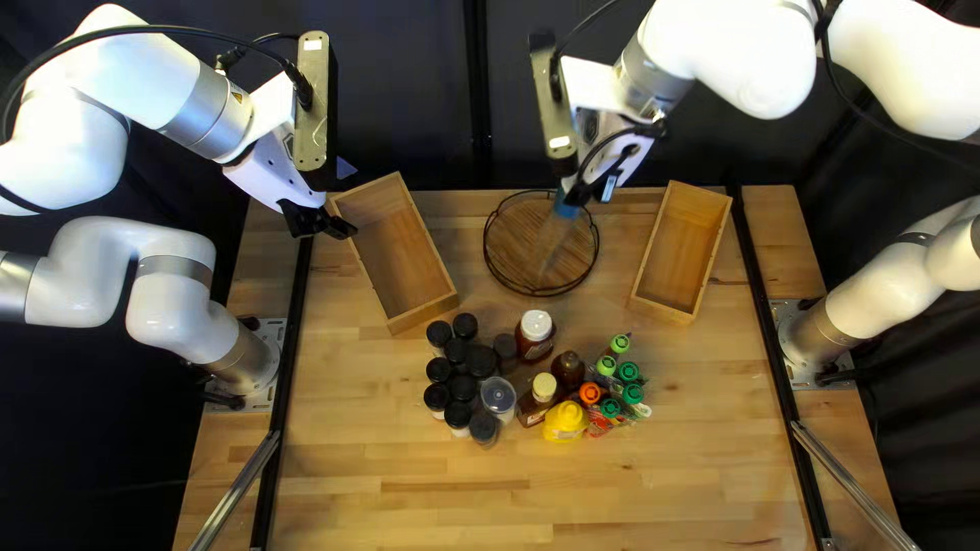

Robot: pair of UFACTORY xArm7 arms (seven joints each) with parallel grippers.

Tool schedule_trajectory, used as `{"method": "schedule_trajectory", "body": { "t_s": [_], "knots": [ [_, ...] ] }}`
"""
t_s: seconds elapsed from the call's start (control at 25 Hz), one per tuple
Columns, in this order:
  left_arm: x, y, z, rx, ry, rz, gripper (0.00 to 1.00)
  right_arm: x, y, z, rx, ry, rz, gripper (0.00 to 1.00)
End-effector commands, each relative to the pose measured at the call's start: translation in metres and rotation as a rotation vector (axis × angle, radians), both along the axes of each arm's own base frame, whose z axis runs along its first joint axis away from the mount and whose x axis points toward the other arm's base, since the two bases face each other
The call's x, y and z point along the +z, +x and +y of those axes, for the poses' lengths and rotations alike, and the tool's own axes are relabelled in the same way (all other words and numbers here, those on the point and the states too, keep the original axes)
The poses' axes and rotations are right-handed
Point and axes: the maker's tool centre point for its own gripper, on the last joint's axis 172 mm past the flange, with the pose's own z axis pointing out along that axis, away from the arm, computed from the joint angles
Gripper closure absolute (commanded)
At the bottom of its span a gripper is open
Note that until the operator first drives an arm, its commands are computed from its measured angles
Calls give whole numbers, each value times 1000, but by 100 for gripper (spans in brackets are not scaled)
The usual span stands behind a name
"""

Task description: Separate condiments, baby food and spices and place it in 3 different racks/containers

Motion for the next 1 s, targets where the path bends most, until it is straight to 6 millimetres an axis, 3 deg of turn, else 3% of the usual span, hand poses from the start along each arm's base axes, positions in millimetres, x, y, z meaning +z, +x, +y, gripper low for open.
{"method": "schedule_trajectory", "body": {
  "t_s": [0.04,0.16,0.64,1.0],
  "knots": [
    [0,0,0,0,0,0,0,-28,-3,-33,93,-45,50,100],
    [0,0,0,0,0,0,0,-51,-1,-48,169,-67,89,100],
    [0,0,0,0,0,0,0,-105,15,-81,304,-100,133,100],
    [0,0,0,0,0,0,0,-128,14,-86,310,-68,162,100]
  ]
}}
